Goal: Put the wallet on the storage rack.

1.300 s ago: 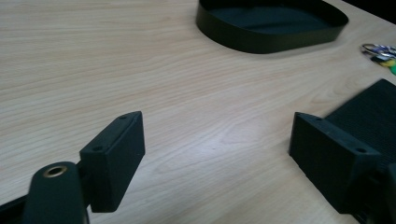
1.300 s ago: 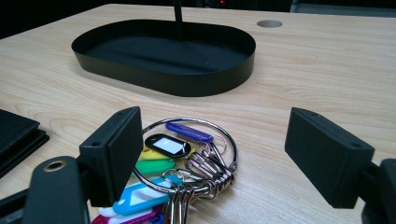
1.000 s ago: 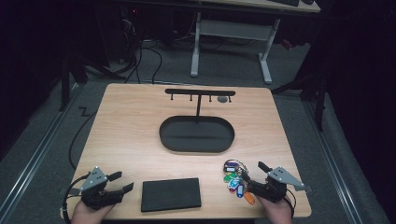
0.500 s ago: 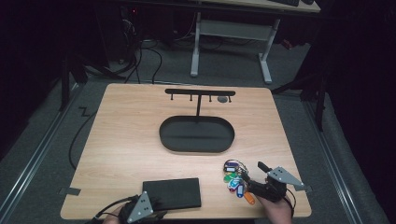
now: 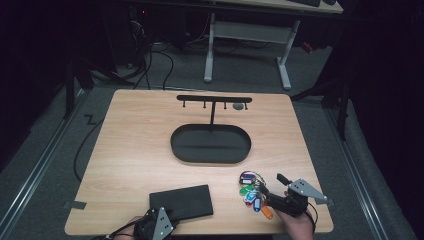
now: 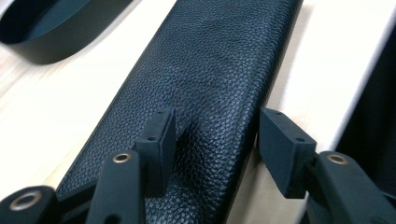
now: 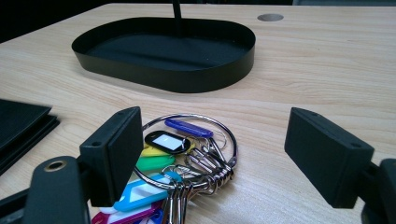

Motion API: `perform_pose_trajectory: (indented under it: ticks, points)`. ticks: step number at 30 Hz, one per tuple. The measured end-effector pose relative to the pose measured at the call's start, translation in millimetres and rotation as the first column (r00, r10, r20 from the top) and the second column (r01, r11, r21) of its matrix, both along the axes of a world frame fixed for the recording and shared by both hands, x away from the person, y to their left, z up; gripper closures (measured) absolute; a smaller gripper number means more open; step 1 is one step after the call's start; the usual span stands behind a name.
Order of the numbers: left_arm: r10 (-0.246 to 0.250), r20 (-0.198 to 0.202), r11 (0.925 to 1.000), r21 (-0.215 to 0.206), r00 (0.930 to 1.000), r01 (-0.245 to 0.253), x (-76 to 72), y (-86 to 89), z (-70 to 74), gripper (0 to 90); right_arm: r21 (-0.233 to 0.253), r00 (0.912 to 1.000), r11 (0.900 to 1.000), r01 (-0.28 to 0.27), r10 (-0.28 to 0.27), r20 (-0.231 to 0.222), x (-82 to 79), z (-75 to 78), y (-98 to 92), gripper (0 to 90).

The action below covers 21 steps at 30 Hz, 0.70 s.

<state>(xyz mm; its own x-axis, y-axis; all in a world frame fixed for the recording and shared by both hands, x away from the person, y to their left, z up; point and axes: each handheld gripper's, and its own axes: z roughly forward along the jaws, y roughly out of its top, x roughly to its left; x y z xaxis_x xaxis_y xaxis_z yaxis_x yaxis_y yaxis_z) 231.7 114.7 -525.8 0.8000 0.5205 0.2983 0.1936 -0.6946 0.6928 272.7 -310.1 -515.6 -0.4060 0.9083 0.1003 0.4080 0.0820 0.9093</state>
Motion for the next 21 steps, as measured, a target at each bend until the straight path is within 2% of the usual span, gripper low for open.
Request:
perform_pose_trajectory:
  ticks: [3, 7, 10, 11, 13, 14, 16, 18, 21]
  points:
    - [0.067, -0.009, 0.9976, -0.016, 0.9977, -0.068, 7.0, 3.5, 0.3, 50.9, 0.004, 1.0, 1.0, -0.001, 0.001, 0.0, -0.7, 0.1, -0.6, 19.6]
    - [0.153, -0.021, 0.9879, -0.024, 0.9881, -0.153, 18.7, 10.2, 1.0, 52.2, 0.007, 1.0, 1.0, -0.003, 0.003, -0.005, 0.2, -0.4, -1.0, 19.6]
    - [0.23, -0.028, 0.9722, -0.038, 0.9727, -0.231, 29.7, 17.3, 0.7, 52.8, 0.007, 0.9999, 1.0, -0.007, 0.007, -0.011, 1.5, -1.7, -1.1, 19.6]
    - [0.257, -0.033, 0.9648, -0.05, 0.9659, -0.258, 33.4, 19.3, 0.5, 53.0, 0.007, 0.9999, 1.0, -0.007, 0.007, -0.013, 1.7, -1.9, -1.1, 19.6]
    - [0.29, -0.055, 0.9519, -0.086, 0.9554, -0.294, 39.8, 23.0, 0.3, 53.6, 0.01, 0.9998, 1.0, -0.008, 0.008, -0.017, 2.1, -2.2, -1.3, 19.6]
    - [0.296, -0.068, 0.948, -0.1, 0.9526, -0.302, 41.8, 24.1, 0.6, 53.9, 0.01, 0.9998, 1.0, -0.009, 0.009, -0.018, 2.3, -2.4, -1.3, 19.6]
    - [0.292, -0.084, 0.9476, -0.109, 0.9527, -0.3, 43.1, 25.9, 2.1, 53.9, 0.012, 0.9998, 1.0, -0.008, 0.009, -0.019, 2.3, -2.5, -1.1, 19.6]
    - [0.274, -0.094, 0.9499, -0.13, 0.9573, -0.284, 43.2, 29.9, 2.8, 53.7, 0.014, 0.9998, 1.0, -0.009, 0.009, -0.018, 1.8, -2.2, -1.0, 19.6]
    - [0.219, -0.103, 0.9482, -0.213, 0.9704, -0.236, 42.1, 40.8, 6.9, 52.8, 0.016, 0.9998, 1.0, -0.008, 0.008, -0.019, 2.1, -2.5, -1.7, 19.6]
